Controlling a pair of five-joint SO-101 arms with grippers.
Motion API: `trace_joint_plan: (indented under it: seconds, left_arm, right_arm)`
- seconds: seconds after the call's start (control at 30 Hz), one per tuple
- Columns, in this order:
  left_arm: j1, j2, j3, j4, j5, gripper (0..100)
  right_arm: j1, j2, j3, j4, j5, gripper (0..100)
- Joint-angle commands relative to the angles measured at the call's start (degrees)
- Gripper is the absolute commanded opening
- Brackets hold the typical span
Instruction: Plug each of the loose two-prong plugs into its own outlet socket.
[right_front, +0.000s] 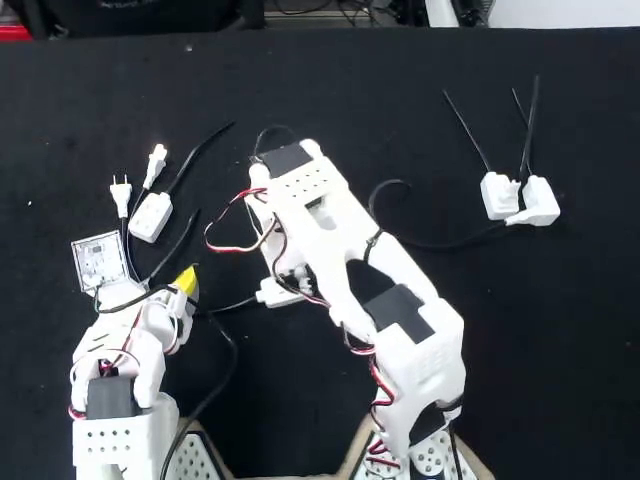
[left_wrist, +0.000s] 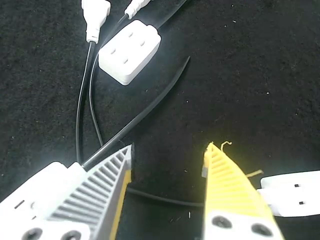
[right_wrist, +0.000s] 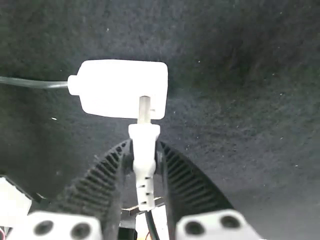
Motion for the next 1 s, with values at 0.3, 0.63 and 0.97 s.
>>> trace_joint_plan:
  seconds: [0.3,0.63,0.97]
  left_arm:
    - [-0.48,-0.44,-0.92,0.18,0.0,23]
    - [-0.48,-0.44,-0.92,0.18,0.0,23]
    - [-0.48,-0.44,-0.92,0.18,0.0,23]
  right_arm:
    - [-0.35,2.42,-2.59,1.93,0.79,1.1]
    - [7.91,-10.42,7.08,-2.02,6.07,1.1]
    - [16.62,-13.05,27.12,-37.1,38.86,1.5]
